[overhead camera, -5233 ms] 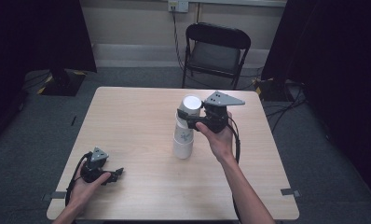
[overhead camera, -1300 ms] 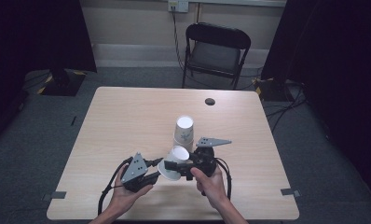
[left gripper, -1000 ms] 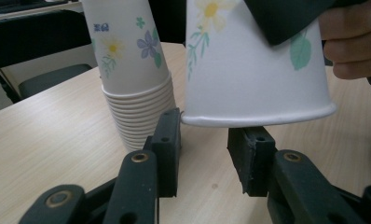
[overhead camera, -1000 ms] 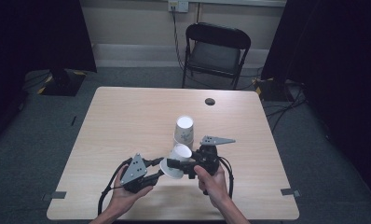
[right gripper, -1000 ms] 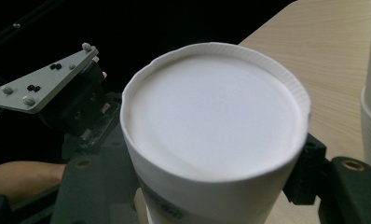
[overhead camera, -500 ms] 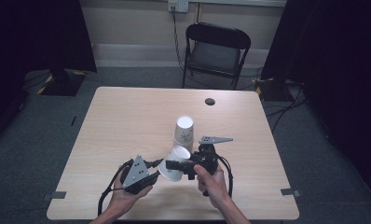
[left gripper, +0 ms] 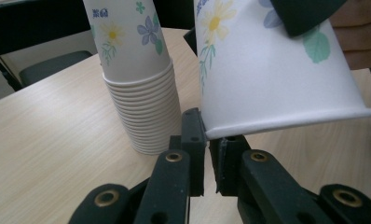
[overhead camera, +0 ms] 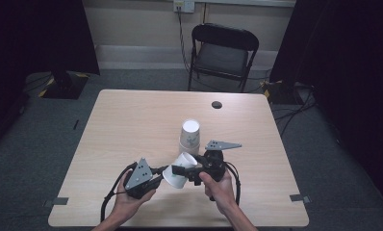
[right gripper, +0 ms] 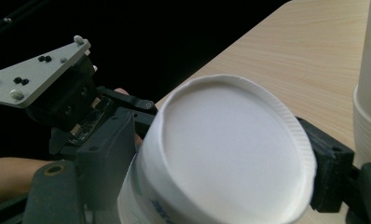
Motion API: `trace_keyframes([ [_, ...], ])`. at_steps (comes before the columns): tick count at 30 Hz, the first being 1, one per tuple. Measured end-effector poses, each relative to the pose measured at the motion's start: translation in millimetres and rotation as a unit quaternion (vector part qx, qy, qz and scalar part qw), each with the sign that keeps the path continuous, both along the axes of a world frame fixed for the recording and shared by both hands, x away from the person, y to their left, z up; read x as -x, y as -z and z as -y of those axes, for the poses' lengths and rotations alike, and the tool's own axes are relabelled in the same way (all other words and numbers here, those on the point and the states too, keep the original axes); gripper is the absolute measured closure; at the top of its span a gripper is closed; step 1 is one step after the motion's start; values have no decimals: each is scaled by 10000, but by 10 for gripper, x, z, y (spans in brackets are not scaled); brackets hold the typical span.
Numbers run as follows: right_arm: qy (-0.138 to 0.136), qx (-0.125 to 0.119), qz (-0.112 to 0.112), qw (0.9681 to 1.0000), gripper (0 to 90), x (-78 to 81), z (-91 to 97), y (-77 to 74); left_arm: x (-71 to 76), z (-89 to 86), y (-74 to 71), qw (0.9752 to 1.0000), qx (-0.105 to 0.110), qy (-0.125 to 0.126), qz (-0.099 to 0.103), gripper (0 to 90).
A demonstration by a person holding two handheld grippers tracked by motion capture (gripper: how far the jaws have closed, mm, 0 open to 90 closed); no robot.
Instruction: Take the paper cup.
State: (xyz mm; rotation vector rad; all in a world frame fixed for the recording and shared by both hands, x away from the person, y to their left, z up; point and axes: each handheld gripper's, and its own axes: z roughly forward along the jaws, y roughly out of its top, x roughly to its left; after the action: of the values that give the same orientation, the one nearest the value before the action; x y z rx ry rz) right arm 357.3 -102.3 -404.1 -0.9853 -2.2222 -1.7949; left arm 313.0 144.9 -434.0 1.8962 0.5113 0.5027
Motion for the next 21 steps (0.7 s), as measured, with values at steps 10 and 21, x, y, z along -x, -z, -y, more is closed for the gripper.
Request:
trace_keyframes([
  [10, 164, 2, 196, 9997, 156, -23, 86, -36, -34, -51, 7, 9992, 171, 17, -368, 862],
  [21, 326, 421, 916, 9944, 217, 15, 154, -134, -226, -223, 66, 9954, 83, -159, -941, 862],
])
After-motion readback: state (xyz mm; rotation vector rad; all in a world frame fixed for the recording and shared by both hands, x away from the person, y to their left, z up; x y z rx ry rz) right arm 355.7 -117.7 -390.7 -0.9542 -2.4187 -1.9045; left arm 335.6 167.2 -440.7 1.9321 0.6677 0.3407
